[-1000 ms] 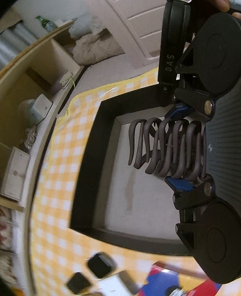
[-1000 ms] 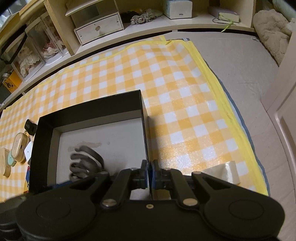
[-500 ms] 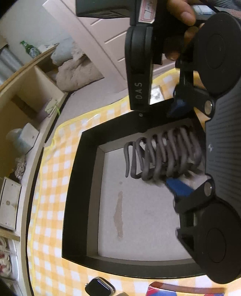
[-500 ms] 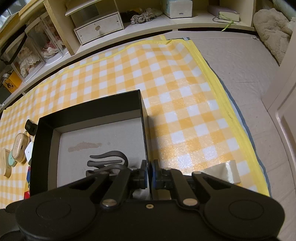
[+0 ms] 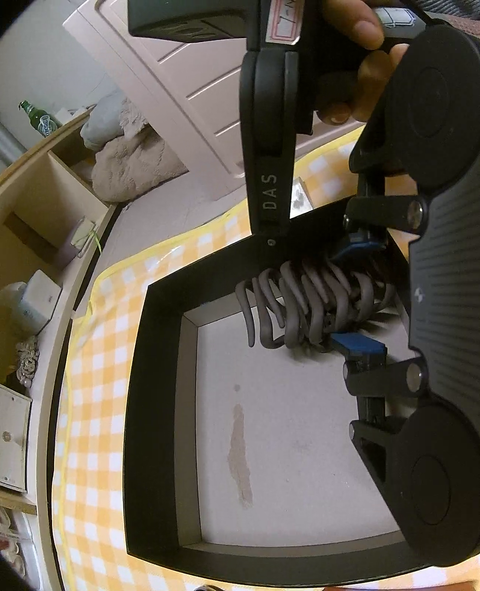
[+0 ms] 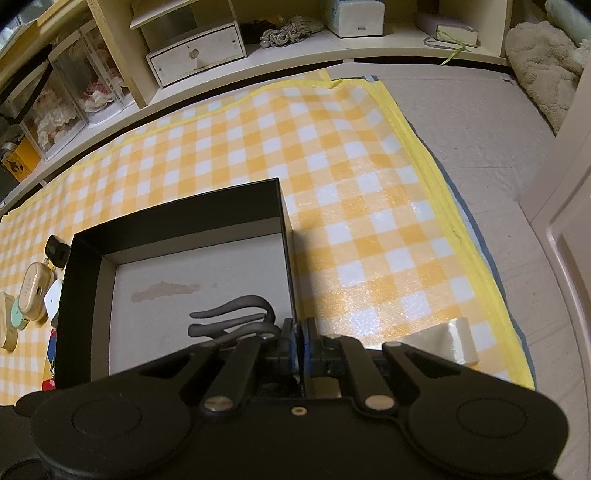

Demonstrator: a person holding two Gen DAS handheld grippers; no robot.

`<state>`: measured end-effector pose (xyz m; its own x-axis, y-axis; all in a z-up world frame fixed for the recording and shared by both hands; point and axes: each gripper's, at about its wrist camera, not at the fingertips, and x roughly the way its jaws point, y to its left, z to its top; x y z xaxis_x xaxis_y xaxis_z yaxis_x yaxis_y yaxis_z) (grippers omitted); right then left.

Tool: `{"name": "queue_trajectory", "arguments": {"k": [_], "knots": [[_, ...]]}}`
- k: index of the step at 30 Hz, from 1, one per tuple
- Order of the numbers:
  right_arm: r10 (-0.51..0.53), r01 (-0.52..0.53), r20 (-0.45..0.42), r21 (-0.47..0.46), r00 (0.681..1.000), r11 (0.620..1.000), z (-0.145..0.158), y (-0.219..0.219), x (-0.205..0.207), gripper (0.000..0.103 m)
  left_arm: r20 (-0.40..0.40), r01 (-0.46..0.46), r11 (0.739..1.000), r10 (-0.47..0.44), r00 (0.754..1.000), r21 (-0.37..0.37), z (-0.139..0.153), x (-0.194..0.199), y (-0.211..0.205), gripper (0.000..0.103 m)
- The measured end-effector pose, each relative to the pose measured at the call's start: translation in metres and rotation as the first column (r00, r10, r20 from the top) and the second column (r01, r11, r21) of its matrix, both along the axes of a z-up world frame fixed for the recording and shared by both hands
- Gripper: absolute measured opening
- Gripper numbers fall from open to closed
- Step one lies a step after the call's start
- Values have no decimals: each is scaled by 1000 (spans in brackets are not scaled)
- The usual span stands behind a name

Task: Organize rigid objects
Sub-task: 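Carry the coil bundle with the left gripper into the black box and release, then withdraw the left gripper and lower it onto the colourful card box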

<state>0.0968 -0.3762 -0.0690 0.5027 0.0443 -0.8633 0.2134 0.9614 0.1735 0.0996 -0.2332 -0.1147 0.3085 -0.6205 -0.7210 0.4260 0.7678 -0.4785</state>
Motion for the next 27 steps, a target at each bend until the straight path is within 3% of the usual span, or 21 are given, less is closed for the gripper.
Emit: {"name": "queue_trajectory", "arguments": {"k": [9,14,19,27], "knots": [[2,-2,2,2,1000,1000,0,0,0,5,45,7,998,-10,999,55,14,-8,3,53],[1,-1,1,2,1000,1000,1,-1,0,5,101,8,996,-17,995,85,33,-21,9,63],[2,-2,1,2,1000,1000,1,-1,0,5,167,-10,992,-12,986,127,56,-35,15,88],[5,-5,1,-3,1000,1000,1,-1,1,5,266,-35,982,-16,964,184,88,-59,26,98]]}}
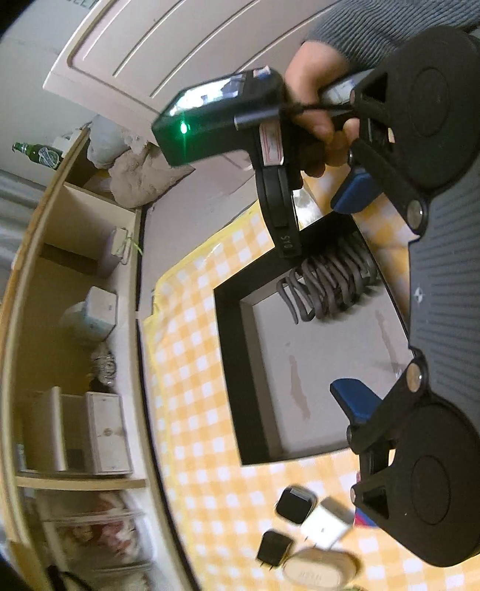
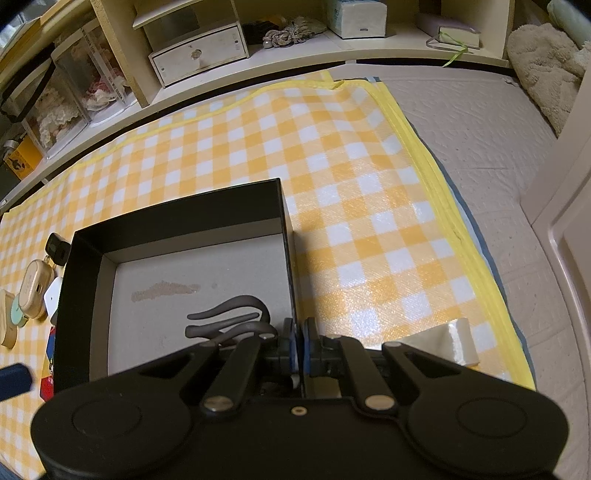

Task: Organize rigid objects
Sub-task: 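Withdraw the left gripper and lower it onto the colourful card box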

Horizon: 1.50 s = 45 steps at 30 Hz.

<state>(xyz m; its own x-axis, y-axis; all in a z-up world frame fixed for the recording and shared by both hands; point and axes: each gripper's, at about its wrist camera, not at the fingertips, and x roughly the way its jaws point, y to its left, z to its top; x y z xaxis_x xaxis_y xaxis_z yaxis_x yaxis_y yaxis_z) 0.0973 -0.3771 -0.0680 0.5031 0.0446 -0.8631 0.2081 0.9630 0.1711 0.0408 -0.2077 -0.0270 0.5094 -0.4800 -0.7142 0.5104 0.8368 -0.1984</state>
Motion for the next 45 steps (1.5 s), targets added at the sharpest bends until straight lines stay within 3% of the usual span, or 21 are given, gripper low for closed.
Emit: {"name": "queue_trajectory", "arguments": {"k": [4,17,34,41,45], "knots": [[6,-6,0,-7,1000,1000,1,2,0,5,49,-6,1000,5,999,21,11,-12,7,103],[9,-9,0,-10,1000,1000,1,2,0,4,168,-55,997,44,985,62,42,-31,37,103],[14,-14,-3,-19,1000,1000,1,3,1,4,293,-169,977,124,948,131,58,-16,109,103],[17,-17,-6,-23,1000,1000,0,2,2,4,286,-231,961,181,941,150,39,0,132,103],[18,-18,-7,-24,1000,1000,0,3,2,4,212,-240,962,209,955,132,19,7,143,103]]}}
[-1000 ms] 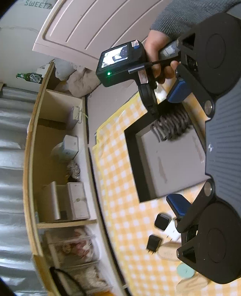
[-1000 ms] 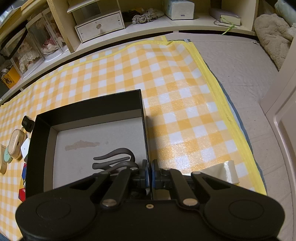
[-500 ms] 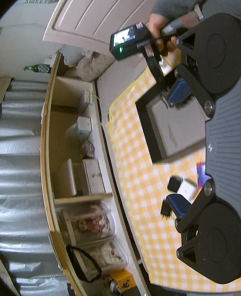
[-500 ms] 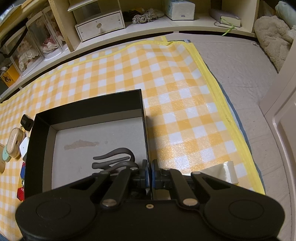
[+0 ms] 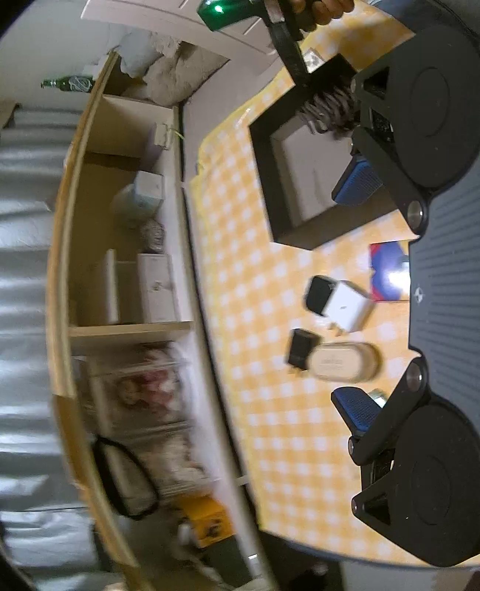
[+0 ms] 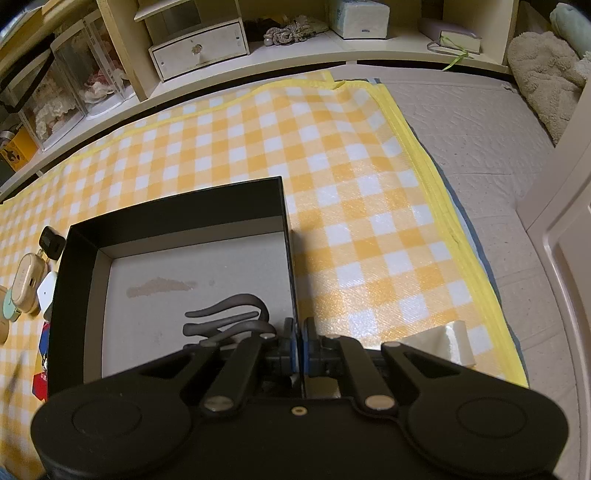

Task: Organize rigid objects
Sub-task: 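Withdraw the left gripper and lower it onto the colourful card box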

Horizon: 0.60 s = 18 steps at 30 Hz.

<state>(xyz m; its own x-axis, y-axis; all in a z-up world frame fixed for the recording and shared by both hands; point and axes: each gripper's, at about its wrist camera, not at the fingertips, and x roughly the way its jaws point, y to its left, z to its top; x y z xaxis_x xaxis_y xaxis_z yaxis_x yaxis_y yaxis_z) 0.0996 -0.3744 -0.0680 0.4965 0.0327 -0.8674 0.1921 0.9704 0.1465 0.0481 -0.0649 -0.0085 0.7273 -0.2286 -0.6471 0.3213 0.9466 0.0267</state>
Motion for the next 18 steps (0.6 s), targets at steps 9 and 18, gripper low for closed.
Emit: {"name": "queue_trajectory", "arguments": {"k": [9,18], "knots": [[2,-2,-1,-3,1000,1000,-1,0,0,4,-127,1,999,-6,992,-33,-39,8,5,102],[2,-2,-1,-3,1000,1000,0,0,0,4,-244,27,999,-31,969,-19,-73,23,-12,78]]}}
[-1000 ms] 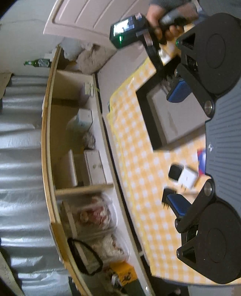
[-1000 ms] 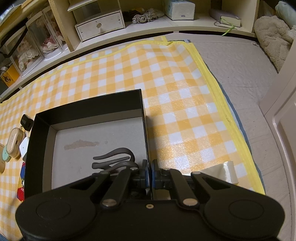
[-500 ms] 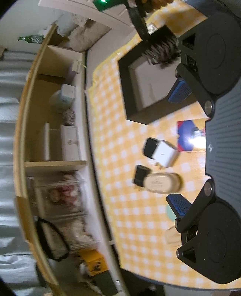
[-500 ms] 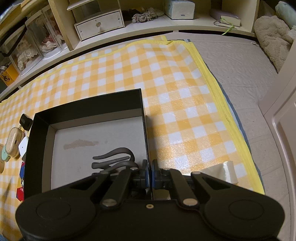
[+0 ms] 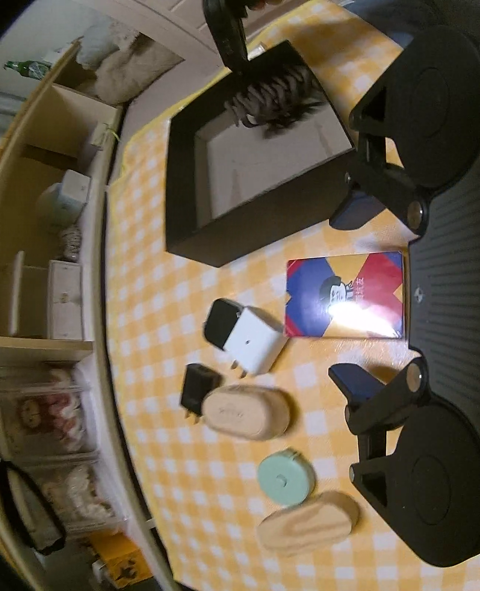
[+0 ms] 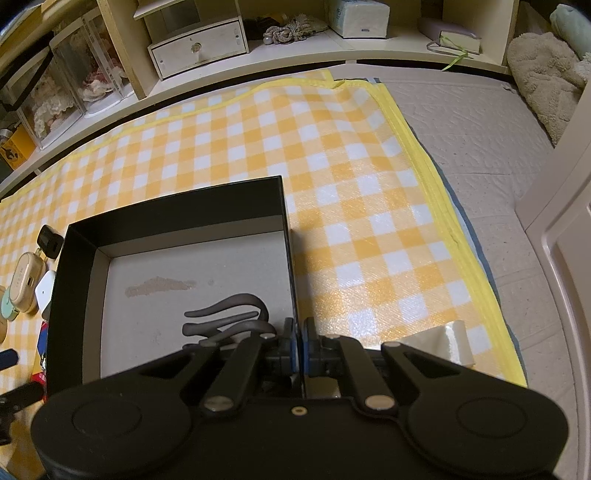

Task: Organize rigid objects
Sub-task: 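Withdraw the left gripper and lower it onto the colourful card box, then lift the card box with the left gripper and place it in the black box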

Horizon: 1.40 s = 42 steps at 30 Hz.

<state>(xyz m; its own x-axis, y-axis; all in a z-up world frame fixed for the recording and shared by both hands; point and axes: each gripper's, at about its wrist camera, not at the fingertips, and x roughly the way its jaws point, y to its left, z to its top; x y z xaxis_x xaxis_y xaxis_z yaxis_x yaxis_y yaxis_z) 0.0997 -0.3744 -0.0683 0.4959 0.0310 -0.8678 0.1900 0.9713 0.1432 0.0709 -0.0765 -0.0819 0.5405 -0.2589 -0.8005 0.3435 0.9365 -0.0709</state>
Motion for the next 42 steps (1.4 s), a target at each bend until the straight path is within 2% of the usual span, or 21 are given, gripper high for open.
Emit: {"name": "queue_trajectory", "arguments": {"k": [4,7,9,11,12,13,21,24,27,29,32,33,39,42], "knots": [[0,0,0,0,1000,1000,0,0,0,4,11,30,999,-31,999,45,-14,4,-11,78],[1,-1,0,-2,1000,1000,0,-1,0,4,-11,50,995,-49,999,81,-25,6,-16,78],[1,-1,-1,-3,1000,1000,-1,0,0,4,-37,56,993,-53,998,103,-33,9,-16,72],[2,-2,-1,-4,1000,1000,-2,-1,0,4,-22,72,989,-69,997,128,-34,8,-17,71],[1,-1,-1,-4,1000,1000,-1,-1,0,4,-26,78,988,-75,997,132,-33,8,-17,66],[1,-1,-2,-4,1000,1000,-1,-1,0,4,-39,82,988,-78,996,131,-32,8,-15,60],[8,-8,-9,-9,1000,1000,-5,-3,-3,4,-165,130,980,-105,981,152,-26,-8,-4,60],[12,-12,-13,-16,1000,1000,-4,0,-3,4,-155,122,979,-97,983,161,-27,-14,-4,61],[12,-12,-13,-15,1000,1000,-4,0,-4,4,-133,111,980,-90,987,168,-28,-12,-11,68],[12,-12,-14,-16,1000,1000,-4,-1,-4,4,-118,102,979,-82,990,175,-29,-6,-17,69],[14,-14,-14,-18,1000,1000,-3,1,-4,4,-112,94,978,-74,991,184,-32,1,-21,66],[14,-14,-16,-17,1000,1000,-3,1,-5,4,-110,91,978,-71,991,189,-31,1,-20,60],[15,-16,-20,-21,1000,1000,-3,4,-5,4,-138,57,988,-37,990,145,-26,0,-10,59],[16,-16,-21,-23,1000,1000,-3,5,-4,4,-115,16,996,-6,993,83,-15,0,-5,59]]}}
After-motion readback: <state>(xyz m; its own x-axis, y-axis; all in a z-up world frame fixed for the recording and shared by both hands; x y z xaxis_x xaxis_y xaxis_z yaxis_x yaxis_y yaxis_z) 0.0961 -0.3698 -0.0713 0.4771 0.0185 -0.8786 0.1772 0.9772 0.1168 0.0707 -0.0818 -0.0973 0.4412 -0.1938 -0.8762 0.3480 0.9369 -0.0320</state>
